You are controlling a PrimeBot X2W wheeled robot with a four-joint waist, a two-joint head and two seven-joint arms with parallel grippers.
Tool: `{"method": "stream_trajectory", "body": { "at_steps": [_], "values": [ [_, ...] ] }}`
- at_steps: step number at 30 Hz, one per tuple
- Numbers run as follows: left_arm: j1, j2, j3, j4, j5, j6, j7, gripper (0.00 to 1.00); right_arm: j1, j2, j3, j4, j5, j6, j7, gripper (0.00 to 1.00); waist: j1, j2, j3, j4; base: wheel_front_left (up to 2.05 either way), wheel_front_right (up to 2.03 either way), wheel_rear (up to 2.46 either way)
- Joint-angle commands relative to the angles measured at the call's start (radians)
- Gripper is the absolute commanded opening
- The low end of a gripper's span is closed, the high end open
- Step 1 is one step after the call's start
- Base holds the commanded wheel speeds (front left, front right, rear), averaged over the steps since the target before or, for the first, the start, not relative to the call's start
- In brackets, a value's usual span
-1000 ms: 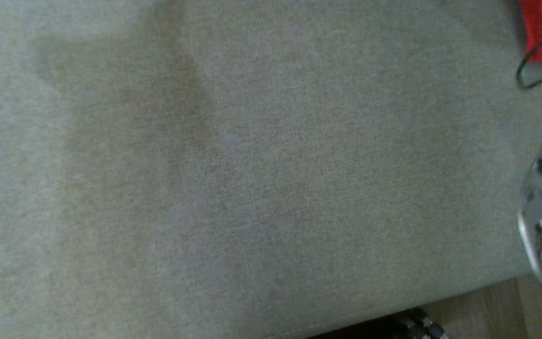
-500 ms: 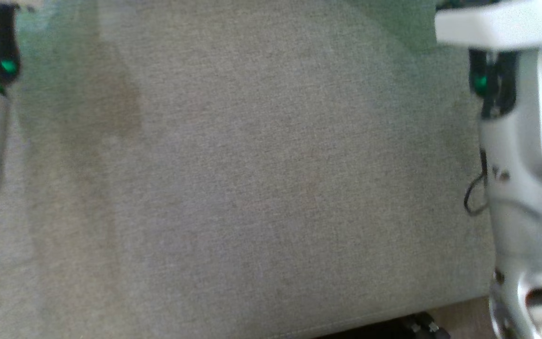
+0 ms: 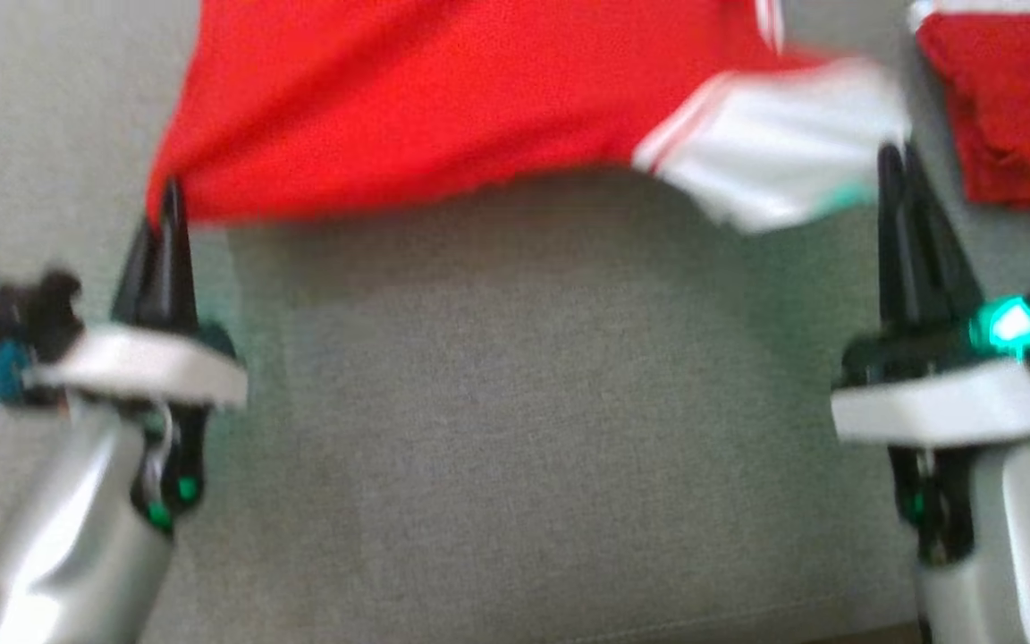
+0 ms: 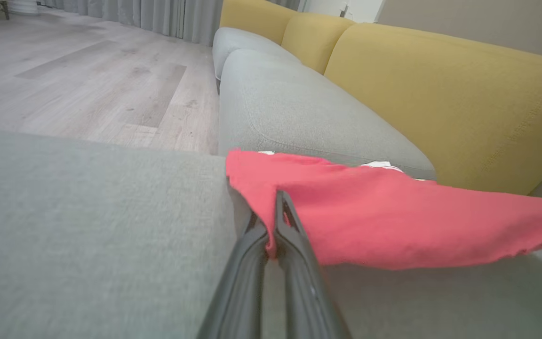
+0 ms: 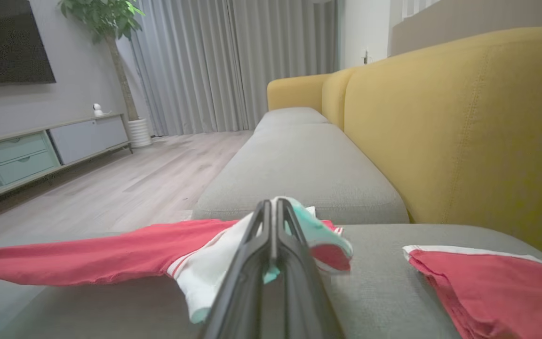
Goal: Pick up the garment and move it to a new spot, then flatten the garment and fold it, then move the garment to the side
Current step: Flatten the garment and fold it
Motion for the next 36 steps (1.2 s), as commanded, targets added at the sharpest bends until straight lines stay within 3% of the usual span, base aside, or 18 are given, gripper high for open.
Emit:
{"method": "stream_trajectory", "body": {
  "at_steps": [1, 11, 18, 36],
  "values": [
    [0.023, 0.046, 0.037, -0.052, -0.009, 0.013, -0.001, 0.0, 0.031, 0.005, 0.015, -0.062, 0.002, -0.001, 0.019, 0.0, 0.0005, -0.0001, -0.082, -0.001, 0.0, 0.0, 0.0],
    [0.423, 0.059, 0.019, -0.356, -0.061, 0.136, 0.017, 0.0, 0.372, 0.005, -0.02, -0.264, 0.012, -0.001, 0.168, 0.0, 0.0005, -0.0001, -0.226, -0.007, 0.0, 0.0, 0.0],
    [0.553, 0.039, -0.015, -0.44, -0.093, 0.179, 0.043, 0.0, 0.461, 0.005, -0.043, -0.206, 0.036, -0.001, 0.215, 0.0, 0.0005, -0.0001, -0.28, 0.017, 0.0, 0.0, 0.0],
    [0.461, -0.111, -0.036, -0.272, -0.218, 0.099, 0.062, 0.0, 0.267, 0.005, -0.074, 0.114, 0.111, -0.001, 0.169, 0.0, 0.0005, -0.0001, -0.289, 0.07, 0.0, 0.0, 0.0]
  ]
}}
